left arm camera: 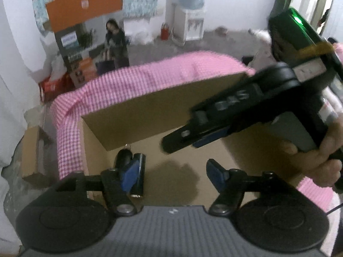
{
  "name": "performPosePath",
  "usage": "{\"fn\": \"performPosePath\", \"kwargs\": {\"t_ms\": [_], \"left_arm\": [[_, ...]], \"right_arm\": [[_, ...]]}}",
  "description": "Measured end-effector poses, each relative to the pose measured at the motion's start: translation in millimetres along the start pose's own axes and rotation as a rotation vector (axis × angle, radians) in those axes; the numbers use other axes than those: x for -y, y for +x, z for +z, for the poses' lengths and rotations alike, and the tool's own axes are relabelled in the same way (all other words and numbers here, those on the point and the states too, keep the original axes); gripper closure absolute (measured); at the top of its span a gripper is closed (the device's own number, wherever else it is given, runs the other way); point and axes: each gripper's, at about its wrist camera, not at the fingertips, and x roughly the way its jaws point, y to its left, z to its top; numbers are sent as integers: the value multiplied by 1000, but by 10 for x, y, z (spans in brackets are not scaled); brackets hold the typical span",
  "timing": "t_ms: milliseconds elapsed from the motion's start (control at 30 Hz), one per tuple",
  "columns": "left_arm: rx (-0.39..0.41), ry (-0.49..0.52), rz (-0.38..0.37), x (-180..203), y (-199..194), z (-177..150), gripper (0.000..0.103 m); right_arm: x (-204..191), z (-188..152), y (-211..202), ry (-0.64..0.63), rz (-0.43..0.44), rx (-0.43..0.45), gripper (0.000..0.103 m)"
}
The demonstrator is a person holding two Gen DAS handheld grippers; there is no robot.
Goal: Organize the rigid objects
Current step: 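Carry the black cylinder into the box and release it beside the fob, then return the right tool and grasp the green glue stick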
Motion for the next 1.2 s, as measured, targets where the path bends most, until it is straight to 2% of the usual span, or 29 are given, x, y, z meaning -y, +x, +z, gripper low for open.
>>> {"fn": "performPosePath", "kwargs": {"t_ms": [167, 333, 467, 567, 733, 867, 1000, 1200], "left_arm": [[106, 19, -39, 179, -474, -195, 24], [186, 54, -75, 476, -859, -551, 23], [202, 73, -136, 703, -896, -885, 23], [183, 86, -191, 878, -823, -1120, 23], [160, 100, -230, 1079, -578, -1450, 25], [115, 118, -245, 1242, -438, -1710, 35], [76, 160, -260, 1416, -289, -1871, 47], [34, 188, -243, 1561, -28, -1935, 60]], "right_arm": [[-119, -451, -755, -78, -6, 156, 44], [-139, -1209, -1402, -130, 3, 294, 43], [-105, -1796, -1597, -155, -33, 357, 43], [-17, -2166, -1571, -152, -71, 363, 43], [182, -2570, -1264, -120, -129, 323, 44], [323, -2761, -1019, -107, -202, 266, 50], [385, -2751, -785, -132, -253, 217, 66], [383, -2694, -530, -184, -289, 166, 75]]}}
